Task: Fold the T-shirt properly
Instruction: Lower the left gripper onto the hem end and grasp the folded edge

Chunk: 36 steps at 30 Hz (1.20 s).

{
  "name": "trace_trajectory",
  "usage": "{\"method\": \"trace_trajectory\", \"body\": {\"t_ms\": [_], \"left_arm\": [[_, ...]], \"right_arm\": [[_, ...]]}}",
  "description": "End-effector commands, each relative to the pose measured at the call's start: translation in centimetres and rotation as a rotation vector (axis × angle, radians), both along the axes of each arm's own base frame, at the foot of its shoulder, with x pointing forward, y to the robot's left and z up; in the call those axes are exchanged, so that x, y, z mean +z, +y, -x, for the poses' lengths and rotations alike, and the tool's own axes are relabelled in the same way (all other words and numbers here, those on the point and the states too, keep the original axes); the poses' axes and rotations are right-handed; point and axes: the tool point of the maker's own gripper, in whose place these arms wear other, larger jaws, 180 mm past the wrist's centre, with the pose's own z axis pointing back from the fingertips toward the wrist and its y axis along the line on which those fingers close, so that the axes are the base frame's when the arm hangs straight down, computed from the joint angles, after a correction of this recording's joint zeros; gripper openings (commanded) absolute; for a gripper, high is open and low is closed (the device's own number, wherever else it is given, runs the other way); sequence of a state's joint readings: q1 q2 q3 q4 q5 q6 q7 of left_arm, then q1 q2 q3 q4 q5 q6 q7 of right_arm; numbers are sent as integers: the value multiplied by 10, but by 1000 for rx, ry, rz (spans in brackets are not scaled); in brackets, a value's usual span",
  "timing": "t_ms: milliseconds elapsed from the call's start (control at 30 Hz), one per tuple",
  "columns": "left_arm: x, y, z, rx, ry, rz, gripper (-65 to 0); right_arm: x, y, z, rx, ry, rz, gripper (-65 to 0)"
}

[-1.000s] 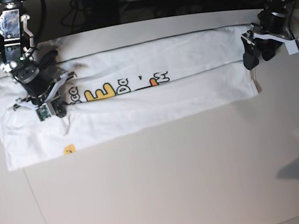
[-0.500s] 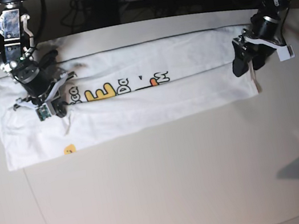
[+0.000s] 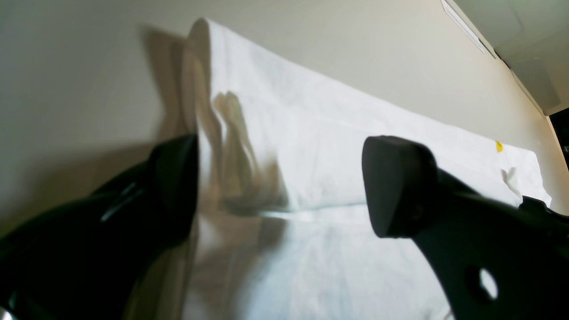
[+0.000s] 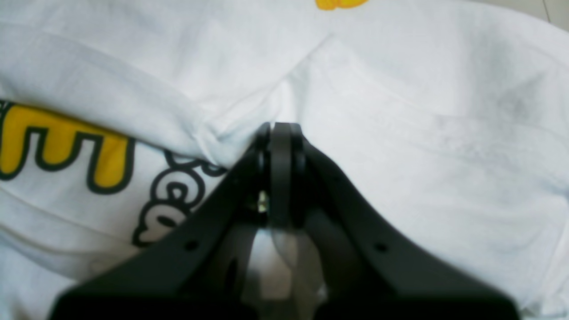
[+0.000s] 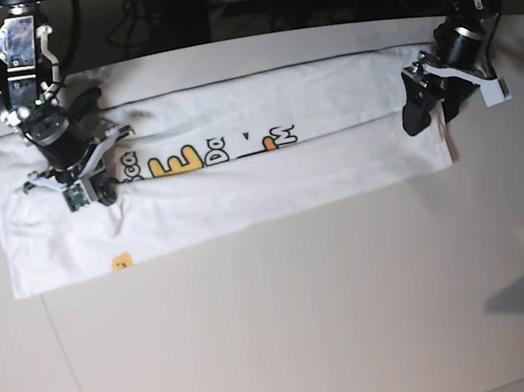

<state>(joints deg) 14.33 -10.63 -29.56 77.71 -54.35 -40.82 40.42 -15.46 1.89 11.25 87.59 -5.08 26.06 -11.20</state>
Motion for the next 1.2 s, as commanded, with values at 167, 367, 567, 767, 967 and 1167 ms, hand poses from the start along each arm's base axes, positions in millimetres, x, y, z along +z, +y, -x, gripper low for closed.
{"method": "trace_trajectory", "body": {"t_ms": [167,367,567,767,967,1167], "left_arm": [[-20,-3,14,-23,98,-13,-250],[-38,1,22,0,147,17,-509],[-48,3,27,-29,203,-61,-650],[-39,11,21,-19,178,-84,-650],[-1,31,17,1,97,-183,-650],[23,43,13,-3,56,-253,-650]], "right_arm": [[-32,-3,30,33,172,70,-649],[-32,-3,30,33,172,70,-649],[-32,-3,30,33,172,70,-649],[-32,-3,30,33,174,70,-649],[-32,-3,30,33,174,70,-649],[-32,-3,30,33,174,70,-649]]}}
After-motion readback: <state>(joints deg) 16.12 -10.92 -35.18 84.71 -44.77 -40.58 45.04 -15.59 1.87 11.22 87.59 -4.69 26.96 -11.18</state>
